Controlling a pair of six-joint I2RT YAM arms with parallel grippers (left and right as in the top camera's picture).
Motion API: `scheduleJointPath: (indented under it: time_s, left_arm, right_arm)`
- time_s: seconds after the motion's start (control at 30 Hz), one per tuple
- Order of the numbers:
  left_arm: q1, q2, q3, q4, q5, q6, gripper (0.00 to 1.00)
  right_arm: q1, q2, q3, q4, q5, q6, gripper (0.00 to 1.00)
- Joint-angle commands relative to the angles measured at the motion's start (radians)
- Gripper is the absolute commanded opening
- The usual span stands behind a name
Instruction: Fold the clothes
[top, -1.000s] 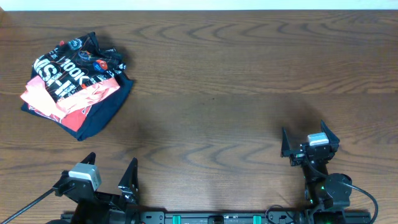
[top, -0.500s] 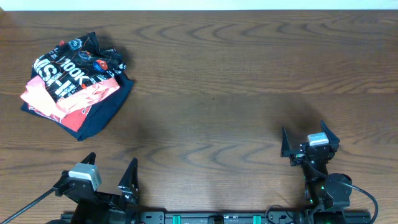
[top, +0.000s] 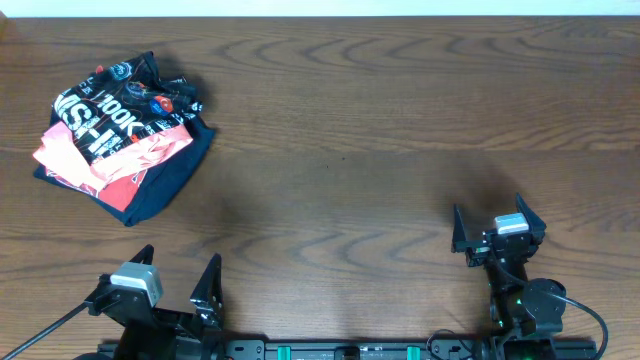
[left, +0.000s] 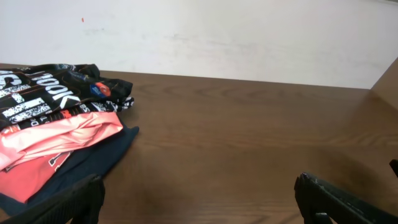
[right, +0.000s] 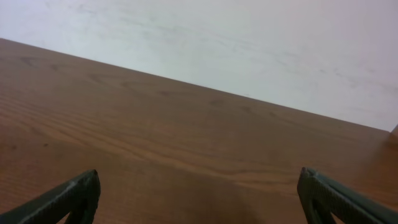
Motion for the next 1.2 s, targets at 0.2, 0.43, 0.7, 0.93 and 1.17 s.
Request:
scheduleJointPath:
  time_s: [0.2, 0.43, 0.7, 0.93, 1.17]
  left_arm:
    - [-0.005, -0.001, 0.000, 0.002, -0.012, -0.005, 0.98]
    - [0.072, -0.001, -0.003, -0.168, -0.051, 0.055, 0.98]
    - [0.229, -0.090, -0.178, -0.005, -0.057, 0.164, 0.98]
    - [0.256, -0.134, -0.478, 0.366, -0.045, 0.167, 0.98]
    - [0.256, -0.134, -0.790, 0.896, -0.046, 0.164, 0.98]
  right_arm:
    - [0.010, -0.004, -0.001, -0.004, -0.011, -0.014, 0.99]
    - [0.010, -0.004, -0.001, -0.003, -0.011, -0.014, 0.99]
    - [0.010, -0.004, -0.001, -0.004, -0.011, -0.014, 0.99]
    - [0.010, -0.004, -0.001, -0.004, -0.011, -0.014, 0.99]
    - [0.010, -0.004, -0.001, -0.004, -0.011, -0.014, 0.99]
